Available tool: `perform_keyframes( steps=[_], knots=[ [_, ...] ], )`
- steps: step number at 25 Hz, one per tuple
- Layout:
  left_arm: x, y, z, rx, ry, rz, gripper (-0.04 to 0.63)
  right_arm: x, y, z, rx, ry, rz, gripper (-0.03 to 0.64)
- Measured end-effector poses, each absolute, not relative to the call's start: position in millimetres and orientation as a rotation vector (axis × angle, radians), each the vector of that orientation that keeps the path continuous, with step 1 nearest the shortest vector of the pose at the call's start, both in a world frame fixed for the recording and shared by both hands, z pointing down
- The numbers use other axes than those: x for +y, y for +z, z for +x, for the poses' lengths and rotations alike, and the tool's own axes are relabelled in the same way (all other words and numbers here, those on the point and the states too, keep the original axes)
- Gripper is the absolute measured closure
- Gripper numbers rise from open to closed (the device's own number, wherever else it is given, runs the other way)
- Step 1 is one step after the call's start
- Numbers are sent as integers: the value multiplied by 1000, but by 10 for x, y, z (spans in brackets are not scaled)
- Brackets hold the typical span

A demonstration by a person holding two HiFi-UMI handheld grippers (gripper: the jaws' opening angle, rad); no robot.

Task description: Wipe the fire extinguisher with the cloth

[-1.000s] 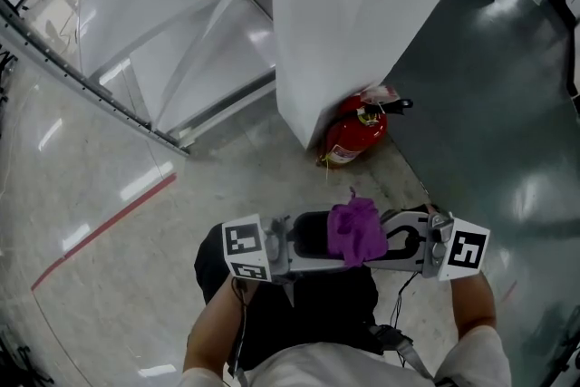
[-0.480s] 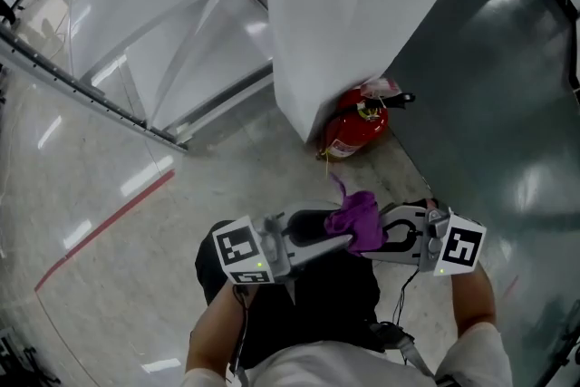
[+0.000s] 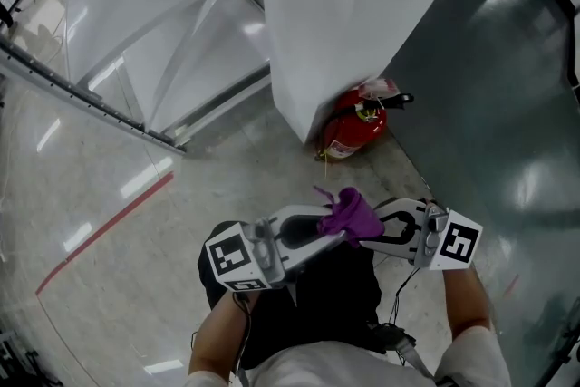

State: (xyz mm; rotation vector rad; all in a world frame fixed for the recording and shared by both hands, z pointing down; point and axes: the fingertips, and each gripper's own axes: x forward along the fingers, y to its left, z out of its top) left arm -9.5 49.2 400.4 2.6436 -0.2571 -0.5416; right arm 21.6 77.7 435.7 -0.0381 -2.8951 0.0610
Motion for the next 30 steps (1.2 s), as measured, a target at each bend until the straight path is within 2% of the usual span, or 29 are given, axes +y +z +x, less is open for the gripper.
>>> perform_keyframes(
  steps=[10, 14, 19, 25, 30],
  knots=[
    [493, 4001, -156, -310, -596, 2632, 541, 673, 4324, 287, -2997, 120, -19, 549],
    [446, 4003, -258, -363, -607, 2619, 541, 624, 4278, 352, -3021, 129, 7, 520],
    [375, 3993, -340, -447, -581, 2633, 541, 572, 4224, 422, -3036, 65, 86, 517],
    [256, 3890, -539, -523, -712, 2582, 541, 493, 4214, 669, -3034, 45, 284, 517],
    [-145, 4031, -645, -987, -550, 2545, 541, 374, 4210, 988, -3020, 46, 593, 592]
  ],
)
